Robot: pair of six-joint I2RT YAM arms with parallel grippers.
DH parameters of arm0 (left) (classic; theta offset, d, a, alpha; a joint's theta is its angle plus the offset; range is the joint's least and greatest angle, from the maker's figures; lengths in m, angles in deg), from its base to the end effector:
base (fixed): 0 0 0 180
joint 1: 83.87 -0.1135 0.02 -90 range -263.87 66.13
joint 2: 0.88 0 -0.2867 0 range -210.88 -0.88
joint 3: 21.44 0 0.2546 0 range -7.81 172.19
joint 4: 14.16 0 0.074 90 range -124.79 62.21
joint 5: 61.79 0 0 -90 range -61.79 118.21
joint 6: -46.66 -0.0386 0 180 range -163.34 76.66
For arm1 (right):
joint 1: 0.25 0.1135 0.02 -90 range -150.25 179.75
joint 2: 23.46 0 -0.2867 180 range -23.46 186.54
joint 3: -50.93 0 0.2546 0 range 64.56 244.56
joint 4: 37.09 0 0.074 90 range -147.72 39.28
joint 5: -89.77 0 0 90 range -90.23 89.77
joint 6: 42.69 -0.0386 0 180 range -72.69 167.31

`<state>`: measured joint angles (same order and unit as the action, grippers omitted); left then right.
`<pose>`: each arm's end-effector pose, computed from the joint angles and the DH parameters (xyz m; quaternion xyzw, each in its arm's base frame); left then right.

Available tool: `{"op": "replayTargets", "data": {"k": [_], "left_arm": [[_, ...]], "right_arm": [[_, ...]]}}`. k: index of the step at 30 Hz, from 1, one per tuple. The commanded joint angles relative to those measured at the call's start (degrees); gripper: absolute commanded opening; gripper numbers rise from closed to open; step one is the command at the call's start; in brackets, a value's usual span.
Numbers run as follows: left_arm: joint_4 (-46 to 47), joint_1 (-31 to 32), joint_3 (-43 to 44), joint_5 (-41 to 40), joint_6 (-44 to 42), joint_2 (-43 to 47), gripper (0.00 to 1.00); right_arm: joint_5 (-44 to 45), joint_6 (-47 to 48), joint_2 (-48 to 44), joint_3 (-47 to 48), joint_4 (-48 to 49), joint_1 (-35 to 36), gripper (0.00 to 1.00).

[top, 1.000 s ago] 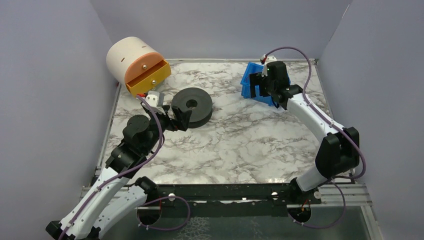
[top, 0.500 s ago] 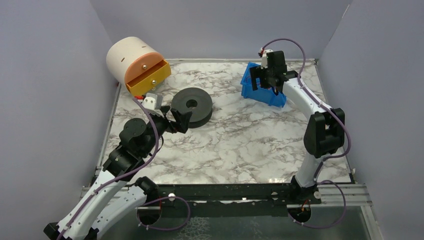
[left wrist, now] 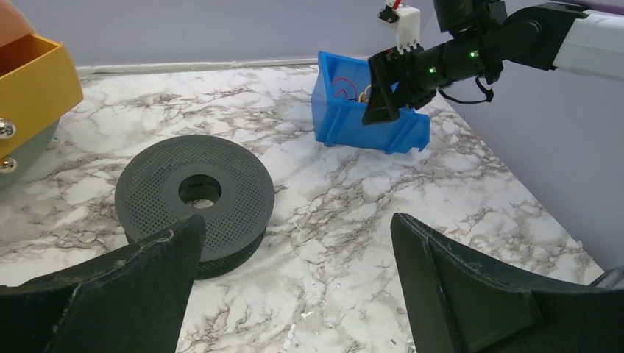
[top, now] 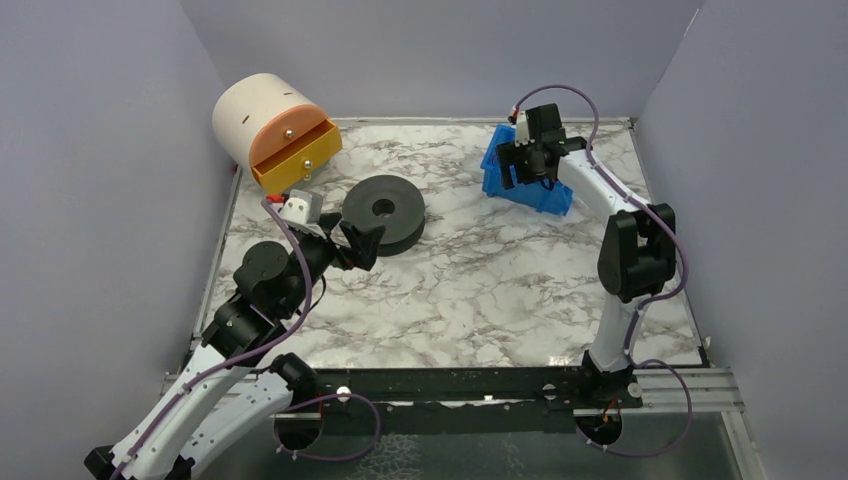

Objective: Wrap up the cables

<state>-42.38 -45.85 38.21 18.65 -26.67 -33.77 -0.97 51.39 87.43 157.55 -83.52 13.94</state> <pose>0.0974 -0.0680 0.3810 0.0750 0.7120 -0.2665 0.6453 0.4337 0.1102 0.2753 -0.1517 0.9295 0.0357 0.3344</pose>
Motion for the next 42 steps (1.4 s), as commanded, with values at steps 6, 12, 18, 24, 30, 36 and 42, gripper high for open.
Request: {"op": "replayTargets", "data": {"k": [6,12,18,24,30,36,42], "left_arm": [[1.1,0.5,-0.4,-1.0,-0.4,1.0,0.99],[1.1,0.5,-0.5,-1.1,-0.4,1.0,0.99],[1.2,0.5,-0.6,-1.0,-0.3,0.6,0.99],[1.2,0.5,-0.6,-1.3,-0.4,0.3,0.99],[1.2,0.5,-0.7,-1.4,-0.5,-0.1,0.99],[1.2,0.5,-0.8,-1.6,-0.5,-0.4,0.99],[1.2,0.4,-0.9,-1.9,-0.5,-1.3,0.99]], "right_arm": [[-5.8,-1.5,1.1,3.3,-4.1,0.2,0.61],[-4.5,-2.0,2.3,3.4,-5.9,1.4,0.5],[-3.1,-2.9,2.8,3.5,-6.3,3.4,0.4],[-2.2,-5.1,3.1,5.3,-6.0,5.4,0.25],[2.2,-10.6,3.9,6.6,-4.6,7.3,0.06],[7.7,-19.0,4.2,6.3,-1.2,8.8,0.01],[10.7,-24.8,7.2,11.4,-0.6,8.9,0.01]]}}
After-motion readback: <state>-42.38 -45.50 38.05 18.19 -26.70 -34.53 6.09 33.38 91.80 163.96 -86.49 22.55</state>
